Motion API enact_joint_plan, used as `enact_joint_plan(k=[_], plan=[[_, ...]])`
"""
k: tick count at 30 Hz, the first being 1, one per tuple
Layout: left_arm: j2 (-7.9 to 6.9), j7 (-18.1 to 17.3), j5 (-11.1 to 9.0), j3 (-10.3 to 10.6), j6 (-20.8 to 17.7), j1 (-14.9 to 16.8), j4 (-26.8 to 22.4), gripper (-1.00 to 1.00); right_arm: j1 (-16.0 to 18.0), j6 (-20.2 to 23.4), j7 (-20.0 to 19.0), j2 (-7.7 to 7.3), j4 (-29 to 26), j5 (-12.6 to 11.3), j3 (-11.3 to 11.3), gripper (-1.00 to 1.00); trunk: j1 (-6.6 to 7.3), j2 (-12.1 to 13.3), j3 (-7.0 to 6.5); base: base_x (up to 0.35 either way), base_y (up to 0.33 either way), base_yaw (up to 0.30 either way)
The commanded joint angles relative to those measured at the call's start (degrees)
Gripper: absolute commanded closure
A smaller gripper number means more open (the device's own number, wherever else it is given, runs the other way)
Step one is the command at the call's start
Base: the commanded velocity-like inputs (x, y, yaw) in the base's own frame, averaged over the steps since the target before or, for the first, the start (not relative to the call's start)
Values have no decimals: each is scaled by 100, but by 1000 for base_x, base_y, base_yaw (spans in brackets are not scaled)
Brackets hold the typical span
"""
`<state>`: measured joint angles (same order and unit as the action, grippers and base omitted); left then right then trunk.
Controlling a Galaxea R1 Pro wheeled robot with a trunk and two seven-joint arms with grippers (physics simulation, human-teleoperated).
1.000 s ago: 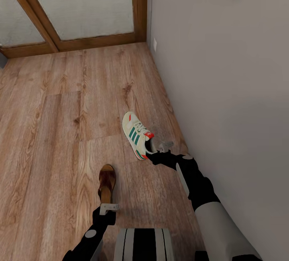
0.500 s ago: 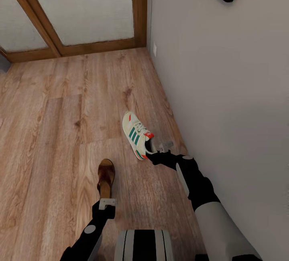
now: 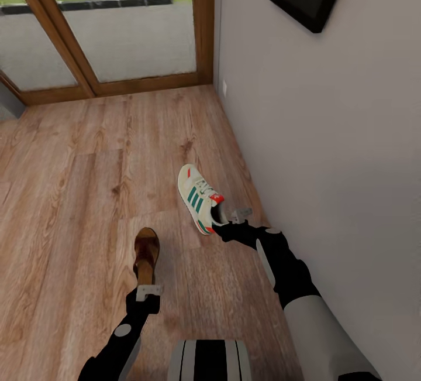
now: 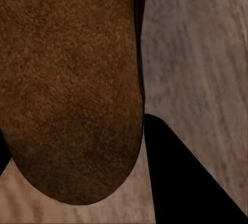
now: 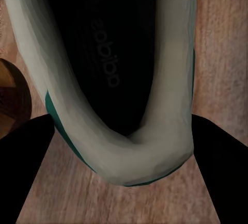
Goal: Pick up the two gym shoes and the two sandals from the corridor floor and place them onto the hallstand (shoe rack) in the corridor, making sure they are on the rack and not on the floor. Arrange them so the two gym shoes are next to each other and the two sandals are next to each other.
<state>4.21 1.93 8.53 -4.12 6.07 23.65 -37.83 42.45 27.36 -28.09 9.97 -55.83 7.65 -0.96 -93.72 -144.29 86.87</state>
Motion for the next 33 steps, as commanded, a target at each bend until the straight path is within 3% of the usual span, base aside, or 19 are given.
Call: enact_joint_plan(k=[1, 2, 3, 8, 9, 11, 15, 22, 26, 28, 30, 31, 33], plan=[[-25, 7, 77, -25, 12, -1, -4, 100, 1, 15, -39, 2, -7, 69, 8, 100, 3, 0, -19, 0, 0, 0], [-53, 8, 74, -33, 12, -3, -10, 100, 1, 15, -37, 2, -7, 69, 8, 100, 6, 2, -42, 0, 0, 0], [-383, -8, -52, -286, 18, -26, -15, 100, 0, 15, -38, 2, 1, 70, 8, 100, 8, 3, -64, 0, 0, 0], [-702, -119, -231, -577, 30, -173, 18, 100, -2, 9, -34, 2, 14, 70, 8, 100, 21, 10, -175, 0, 0, 0], [-894, -398, -381, -750, 45, -348, 32, 100, -6, 1, -31, 2, 54, 76, 8, 100, 24, 11, -197, 0, 0, 0], [-1031, -838, -579, -1020, 83, -520, 49, 100, -8, -132, -29, 2, 288, 83, 8, 100, 29, 14, -246, 0, 0, -2], [-1065, -995, -659, -1332, 181, -734, 62, 100, -9, -784, -22, 2, 737, 116, -18, 100, 39, 19, -364, 0, 0, -43], [-1064, -1025, -696, -1427, 582, -954, 173, 100, -30, -1196, -13, 2, 922, 169, -337, 100, 57, 29, -579, 0, 0, -29], [-1067, -1027, -704, -1439, 701, -997, 398, 100, -219, -1256, -8, 2, 955, 199, -381, 100, 67, 34, -704, 0, 0, -4], [-1069, -1027, -705, -1442, 839, -1008, 599, 100, -477, -1553, 20, 2, 1011, 351, -396, 100, 73, 37, -766, 0, 0, 0], [-1071, -1023, -704, -1464, 1022, -1010, 773, 100, -733, -2095, 125, 2, 1150, 663, -398, 100, 78, 39, -828, 0, 0, 0], [-1067, -1025, -704, -1615, 1179, -1011, 908, 100, -1042, -2796, 376, 2, 1496, 903, -397, 100, 80, 41, -859, 0, 0, 0], [-1064, -1027, -703, -1694, 1219, -1016, 944, 100, -1218, -3287, 531, -31, 1863, 967, -396, 100, 86, 43, -921, 0, 0, 0]])
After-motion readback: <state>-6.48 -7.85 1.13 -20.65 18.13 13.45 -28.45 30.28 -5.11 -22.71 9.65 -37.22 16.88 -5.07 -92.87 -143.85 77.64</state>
